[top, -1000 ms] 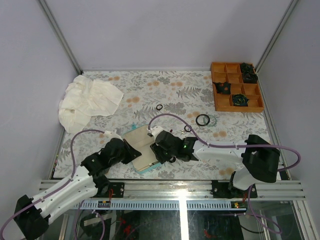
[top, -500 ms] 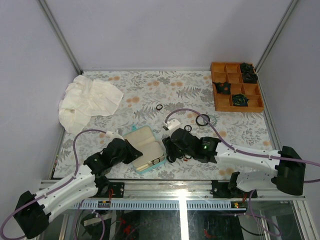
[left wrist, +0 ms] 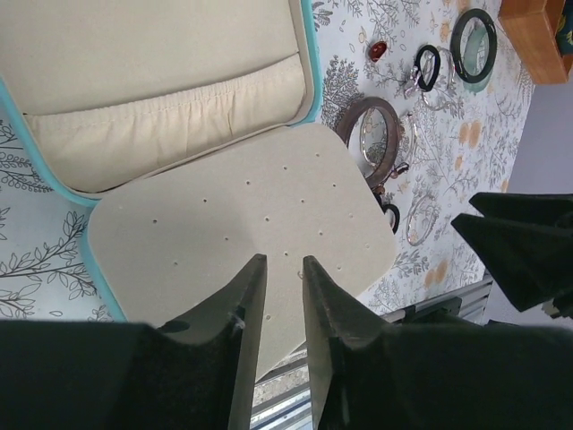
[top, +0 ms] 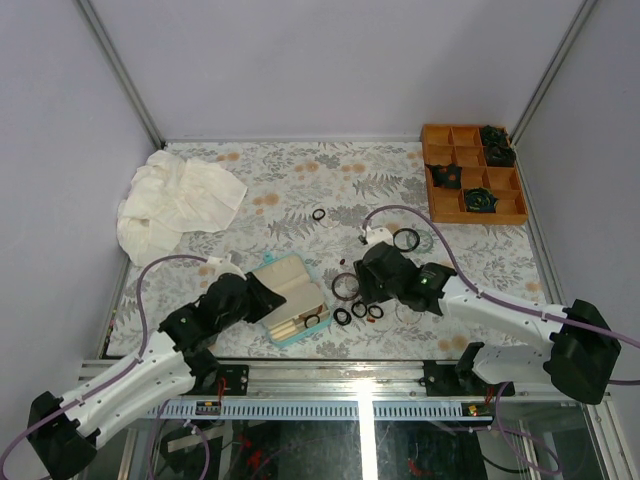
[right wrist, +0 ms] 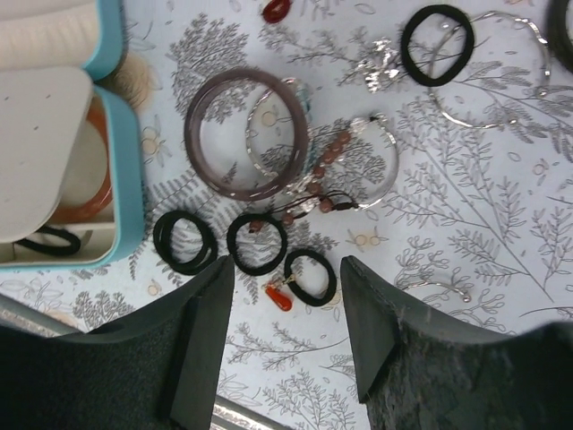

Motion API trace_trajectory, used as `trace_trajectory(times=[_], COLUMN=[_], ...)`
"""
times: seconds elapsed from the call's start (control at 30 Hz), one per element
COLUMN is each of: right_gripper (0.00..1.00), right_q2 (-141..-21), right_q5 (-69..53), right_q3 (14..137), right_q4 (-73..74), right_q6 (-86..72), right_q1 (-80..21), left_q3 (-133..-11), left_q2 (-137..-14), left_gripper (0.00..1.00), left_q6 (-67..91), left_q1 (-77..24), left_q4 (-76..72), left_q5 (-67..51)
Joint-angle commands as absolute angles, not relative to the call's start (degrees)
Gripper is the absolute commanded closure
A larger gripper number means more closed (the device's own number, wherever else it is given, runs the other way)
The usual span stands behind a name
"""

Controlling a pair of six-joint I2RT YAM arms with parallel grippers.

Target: Organize the mixed jewelry

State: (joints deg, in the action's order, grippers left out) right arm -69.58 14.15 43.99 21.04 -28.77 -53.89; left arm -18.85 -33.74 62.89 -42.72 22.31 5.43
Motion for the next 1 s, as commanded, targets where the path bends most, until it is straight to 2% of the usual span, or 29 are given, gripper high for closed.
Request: trace_trajectory(times=[0.0, 0.13, 0.27, 0.4, 0.63, 0.67, 0.7, 0.8, 0.97], right_gripper=[0.43, 0.48, 0.53, 0.55, 0.56, 0.56, 0.56, 0.57, 0.66], right_q2=[-69.2, -69.3, -69.6, -70.8, -73.9, -74.4, -75.0, -77.1, -81.4], right_q5=[13.7, 13.0, 11.9, 10.8, 9.4, 9.3, 9.1, 8.7, 6.7], right_q3=[44.0, 43.9, 43.6, 44.2, 46.9, 47.4, 47.8, 49.4, 52.0], right_q4=[20.4, 20.3, 19.8, 19.5, 18.8, 18.5, 18.4, 17.5, 15.1], right_q6=[-28.5, -28.0, -27.4, -26.8, -25.6, -25.3, -25.1, -24.4, -24.1], right_q1=[-50.7, -48.0, -45.0, -42.6, -40.1, -39.8, -39.5, -38.5, -36.8], left_q3=[-21.2, -22.3, -24.4, -26.5, -31.4, -32.1, -32.6, -34.1, -34.9], left_q2=[-32.9, -32.7, -32.3, -30.9, -30.3, -30.6, -30.8, -31.9, -34.1], left_gripper=[0.77, 0.71, 0.58, 0.34, 0.11, 0.03, 0.00, 0.00, 0.00], left_q6=[61.5, 61.0, 59.6, 57.3, 53.5, 53.3, 52.9, 52.2, 51.4], left_q1=[-43.1, -43.1, -43.1, -43.1, -43.1, -43.1, -43.1, -43.1, -43.1], left_q4=[24.0, 24.6, 25.7, 26.1, 27.6, 27.8, 27.7, 27.6, 27.2], left_q5=[7.7, 7.9, 8.4, 8.2, 9.9, 10.3, 10.3, 10.9, 12.3])
